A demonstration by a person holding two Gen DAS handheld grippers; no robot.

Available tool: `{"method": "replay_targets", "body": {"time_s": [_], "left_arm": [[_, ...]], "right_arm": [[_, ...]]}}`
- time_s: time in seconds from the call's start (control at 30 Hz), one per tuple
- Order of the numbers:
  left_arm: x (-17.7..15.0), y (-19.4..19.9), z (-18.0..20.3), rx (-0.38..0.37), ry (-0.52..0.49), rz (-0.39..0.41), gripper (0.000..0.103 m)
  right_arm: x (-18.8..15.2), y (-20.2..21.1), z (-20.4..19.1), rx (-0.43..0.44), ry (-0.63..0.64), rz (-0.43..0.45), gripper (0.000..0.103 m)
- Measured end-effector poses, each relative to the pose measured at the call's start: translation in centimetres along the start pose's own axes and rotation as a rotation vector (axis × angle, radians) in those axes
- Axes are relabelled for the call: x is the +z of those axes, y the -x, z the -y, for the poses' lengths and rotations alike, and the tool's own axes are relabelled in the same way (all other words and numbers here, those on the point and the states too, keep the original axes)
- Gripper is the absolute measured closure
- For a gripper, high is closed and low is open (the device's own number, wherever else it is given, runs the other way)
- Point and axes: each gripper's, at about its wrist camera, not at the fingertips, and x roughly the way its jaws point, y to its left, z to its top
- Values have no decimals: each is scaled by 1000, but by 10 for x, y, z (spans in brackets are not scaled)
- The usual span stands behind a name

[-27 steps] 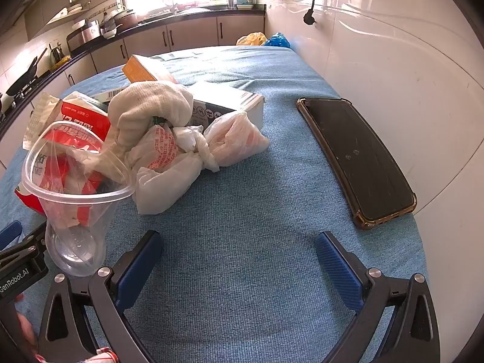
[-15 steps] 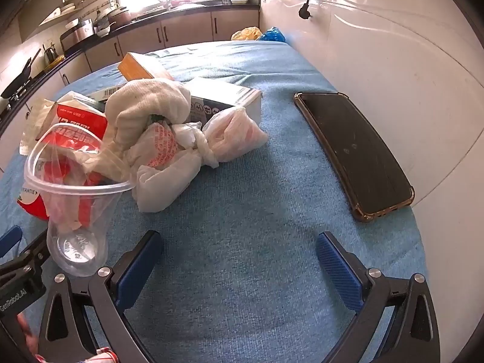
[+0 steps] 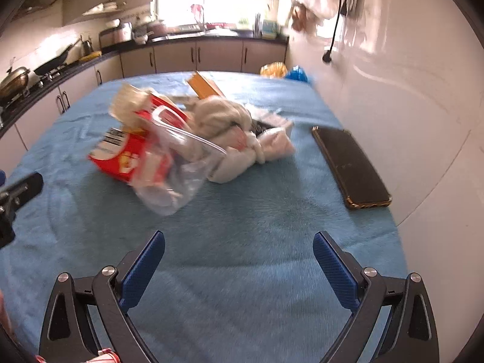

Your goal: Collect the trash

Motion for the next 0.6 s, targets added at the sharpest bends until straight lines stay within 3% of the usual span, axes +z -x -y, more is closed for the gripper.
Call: {"method": "replay_targets", "body": {"time_s": [0.3,0.47,0.6], "left_arm": [[-20,69,-26,1,46,127,0],[-32,102,-29,45,15,189,0],[-41,124,-30,10,18,199,0]], "right_arm": [[-8,58,-9,-2,-37,135,3],[-22,93,-11,-13,-60,199,3],[-32,118,-16,-25,-60,246,3]]}}
